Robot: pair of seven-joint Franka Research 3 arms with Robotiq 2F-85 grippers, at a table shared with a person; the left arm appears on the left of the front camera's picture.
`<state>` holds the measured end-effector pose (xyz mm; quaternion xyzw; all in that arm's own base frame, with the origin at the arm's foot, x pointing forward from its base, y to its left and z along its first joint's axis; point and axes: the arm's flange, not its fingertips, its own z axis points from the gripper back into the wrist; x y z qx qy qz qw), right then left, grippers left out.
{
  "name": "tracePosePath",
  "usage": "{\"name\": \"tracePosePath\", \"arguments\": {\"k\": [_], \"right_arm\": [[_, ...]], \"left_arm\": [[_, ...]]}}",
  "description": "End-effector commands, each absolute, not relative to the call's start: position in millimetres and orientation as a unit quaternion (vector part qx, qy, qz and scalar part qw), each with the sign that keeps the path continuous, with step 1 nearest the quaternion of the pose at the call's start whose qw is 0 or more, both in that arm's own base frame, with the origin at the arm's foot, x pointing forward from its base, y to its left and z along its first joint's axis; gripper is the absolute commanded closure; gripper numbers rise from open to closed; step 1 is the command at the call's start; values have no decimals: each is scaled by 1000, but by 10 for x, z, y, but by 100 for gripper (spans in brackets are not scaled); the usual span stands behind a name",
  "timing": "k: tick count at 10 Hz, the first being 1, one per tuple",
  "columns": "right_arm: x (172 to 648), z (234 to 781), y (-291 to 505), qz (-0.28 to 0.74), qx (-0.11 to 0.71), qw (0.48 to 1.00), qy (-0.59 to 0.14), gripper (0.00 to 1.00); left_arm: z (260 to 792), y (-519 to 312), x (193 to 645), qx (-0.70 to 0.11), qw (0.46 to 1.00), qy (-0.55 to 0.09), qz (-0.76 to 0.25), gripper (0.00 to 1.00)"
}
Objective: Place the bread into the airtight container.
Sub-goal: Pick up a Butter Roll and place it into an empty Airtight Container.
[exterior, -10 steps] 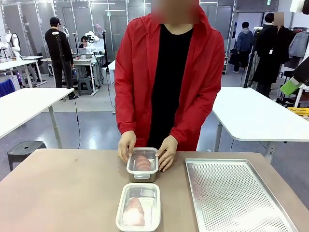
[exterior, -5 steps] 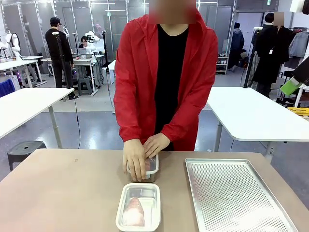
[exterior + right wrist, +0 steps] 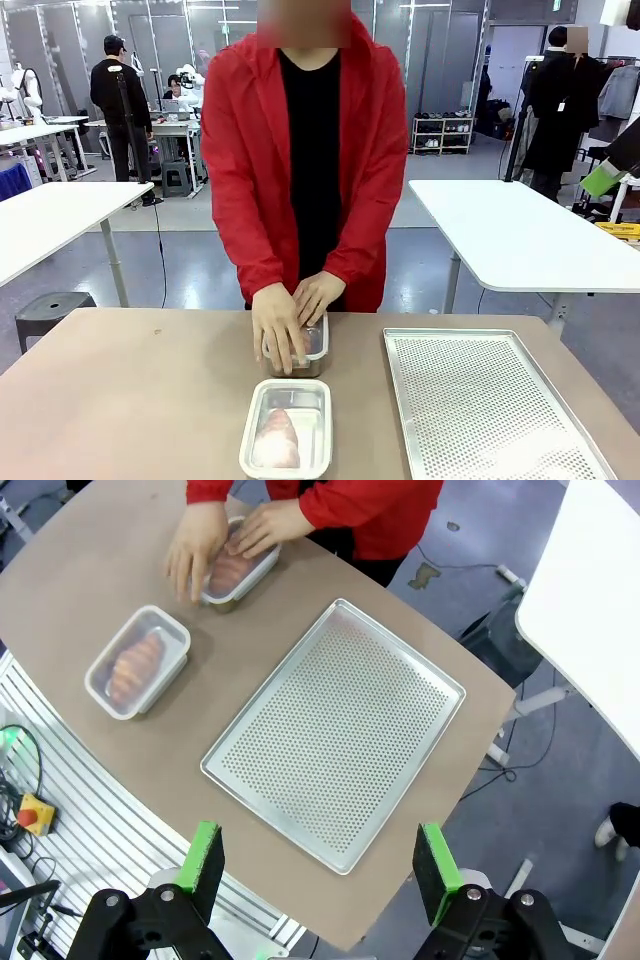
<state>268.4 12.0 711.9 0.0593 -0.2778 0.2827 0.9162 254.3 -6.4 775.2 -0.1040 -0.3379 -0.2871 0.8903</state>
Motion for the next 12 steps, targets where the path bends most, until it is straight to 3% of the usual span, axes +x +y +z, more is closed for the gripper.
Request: {"name": "tracePosePath", "arguments": {"k": [1,12], "right_arm": [[2706,7144,102,279,58,917,-279,5],[2706,7144,102,279,58,917,-279,5]], "left_arm": [[7760,-62,2537,-106,887,-338,-295,0],[7760,-62,2537,-106,887,-338,-295,0]]}}
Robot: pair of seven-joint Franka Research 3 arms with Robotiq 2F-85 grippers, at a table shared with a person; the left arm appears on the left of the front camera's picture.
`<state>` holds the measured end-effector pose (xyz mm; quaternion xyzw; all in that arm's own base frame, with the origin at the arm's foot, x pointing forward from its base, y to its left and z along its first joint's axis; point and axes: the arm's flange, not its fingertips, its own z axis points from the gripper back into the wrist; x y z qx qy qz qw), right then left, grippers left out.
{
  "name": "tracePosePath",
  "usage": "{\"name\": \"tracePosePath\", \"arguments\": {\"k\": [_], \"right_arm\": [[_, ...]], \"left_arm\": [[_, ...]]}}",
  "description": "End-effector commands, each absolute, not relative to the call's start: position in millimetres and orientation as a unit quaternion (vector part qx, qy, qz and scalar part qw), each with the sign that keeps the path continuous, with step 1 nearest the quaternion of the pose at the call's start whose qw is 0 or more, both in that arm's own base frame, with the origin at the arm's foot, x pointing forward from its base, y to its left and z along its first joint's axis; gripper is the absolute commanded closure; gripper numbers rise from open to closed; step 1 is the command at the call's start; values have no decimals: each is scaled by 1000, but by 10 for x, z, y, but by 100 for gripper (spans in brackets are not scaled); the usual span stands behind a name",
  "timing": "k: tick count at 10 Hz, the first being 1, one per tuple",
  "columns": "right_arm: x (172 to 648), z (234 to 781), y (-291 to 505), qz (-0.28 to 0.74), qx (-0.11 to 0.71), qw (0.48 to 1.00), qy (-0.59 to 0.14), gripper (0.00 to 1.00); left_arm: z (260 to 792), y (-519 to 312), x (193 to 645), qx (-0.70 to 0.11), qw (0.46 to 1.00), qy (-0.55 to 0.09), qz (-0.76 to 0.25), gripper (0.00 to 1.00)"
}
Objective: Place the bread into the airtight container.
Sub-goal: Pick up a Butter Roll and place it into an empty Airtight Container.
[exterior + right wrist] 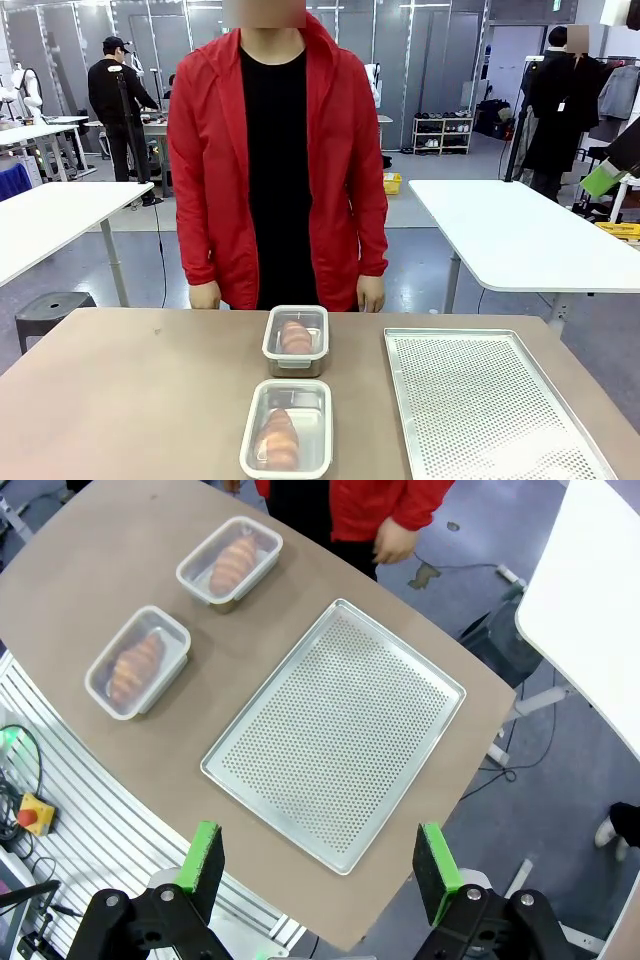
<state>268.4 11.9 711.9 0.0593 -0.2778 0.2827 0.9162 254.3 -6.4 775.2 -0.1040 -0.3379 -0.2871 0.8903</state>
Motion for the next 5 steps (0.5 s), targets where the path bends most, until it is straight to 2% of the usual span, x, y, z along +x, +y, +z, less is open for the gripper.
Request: {"name": "tracePosePath", "arguments": {"k": [1,5], "right_arm": [[2706,7144,102,279,58,917,-279,5],[2706,7144,102,279,58,917,-279,5]], "left_arm": [[7760,-62,2537,-106,887,-338,-295,0],[7760,-62,2537,-106,887,-338,-295,0]]}}
